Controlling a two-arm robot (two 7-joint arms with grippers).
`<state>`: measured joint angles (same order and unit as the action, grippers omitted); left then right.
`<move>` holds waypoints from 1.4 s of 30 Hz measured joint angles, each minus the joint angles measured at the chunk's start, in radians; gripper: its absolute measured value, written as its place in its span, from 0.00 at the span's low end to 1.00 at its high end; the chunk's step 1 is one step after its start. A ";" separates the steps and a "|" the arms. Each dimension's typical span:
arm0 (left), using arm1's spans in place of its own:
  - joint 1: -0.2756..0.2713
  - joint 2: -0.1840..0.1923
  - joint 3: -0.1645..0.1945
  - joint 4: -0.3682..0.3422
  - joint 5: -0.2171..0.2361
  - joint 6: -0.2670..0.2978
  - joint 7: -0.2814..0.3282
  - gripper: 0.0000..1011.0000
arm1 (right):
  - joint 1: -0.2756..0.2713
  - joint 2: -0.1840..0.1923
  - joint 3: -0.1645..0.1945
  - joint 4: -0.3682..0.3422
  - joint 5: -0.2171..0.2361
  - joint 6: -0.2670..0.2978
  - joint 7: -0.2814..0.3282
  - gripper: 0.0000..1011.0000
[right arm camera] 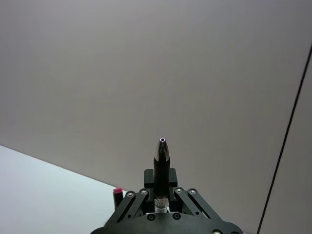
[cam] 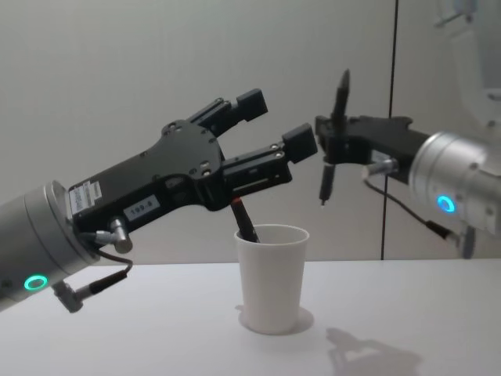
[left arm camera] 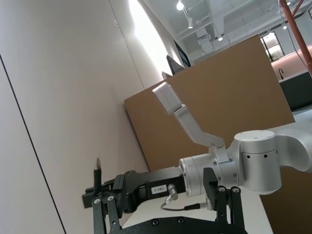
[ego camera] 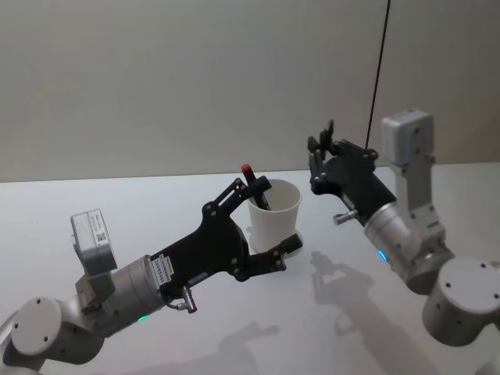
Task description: Place the pen into the pen holder.
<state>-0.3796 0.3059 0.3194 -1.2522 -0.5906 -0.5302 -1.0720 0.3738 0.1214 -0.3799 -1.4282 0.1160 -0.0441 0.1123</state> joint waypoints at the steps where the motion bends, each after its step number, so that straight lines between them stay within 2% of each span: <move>1: 0.000 0.000 0.000 0.000 0.000 0.000 0.000 0.99 | 0.004 -0.004 -0.001 0.007 -0.004 0.001 0.003 0.13; 10: 0.000 0.000 0.000 0.000 0.000 0.000 0.000 0.99 | 0.054 -0.045 -0.019 0.086 -0.031 0.002 0.037 0.14; 13: 0.000 0.000 0.000 0.000 0.000 0.000 0.000 0.99 | 0.069 -0.058 -0.023 0.113 -0.038 0.000 0.045 0.23; 14: 0.000 0.000 0.000 0.000 0.000 0.000 0.000 0.99 | 0.071 -0.060 -0.024 0.116 -0.039 -0.001 0.047 0.23; 23: 0.000 0.000 0.000 0.000 0.000 0.000 0.000 0.99 | 0.097 -0.081 -0.029 0.164 -0.045 -0.018 0.056 0.52; 24: 0.000 0.000 0.000 0.000 0.000 0.000 0.000 0.99 | 0.100 -0.083 -0.030 0.169 -0.045 -0.022 0.057 0.52; 25: 0.000 0.000 0.000 0.000 0.000 0.000 0.000 0.99 | 0.101 -0.084 -0.030 0.171 -0.045 -0.023 0.058 0.58; 26: 0.000 0.000 0.000 0.000 0.000 0.000 0.000 0.99 | 0.101 -0.084 -0.030 0.171 -0.045 -0.023 0.058 0.58; 27: 0.000 0.000 0.000 0.000 0.000 0.000 0.000 0.99 | 0.105 -0.086 -0.030 0.177 -0.044 -0.028 0.059 0.66; 29: 0.000 0.000 0.000 0.000 0.000 0.000 0.000 0.99 | 0.107 -0.088 -0.029 0.181 -0.043 -0.031 0.060 0.69; 31: 0.000 0.000 0.000 0.000 0.000 0.000 0.000 0.99 | 0.109 -0.089 -0.029 0.185 -0.041 -0.035 0.061 0.77; 38: 0.000 0.000 0.000 0.000 0.000 0.000 0.000 0.99 | 0.113 -0.092 -0.027 0.192 -0.034 -0.048 0.065 0.97; 42: 0.000 0.000 0.000 0.000 0.000 0.000 0.000 0.99 | 0.114 -0.093 -0.025 0.194 -0.030 -0.055 0.068 0.99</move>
<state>-0.3796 0.3059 0.3194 -1.2522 -0.5906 -0.5301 -1.0720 0.4877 0.0285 -0.4046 -1.2344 0.0863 -0.0986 0.1800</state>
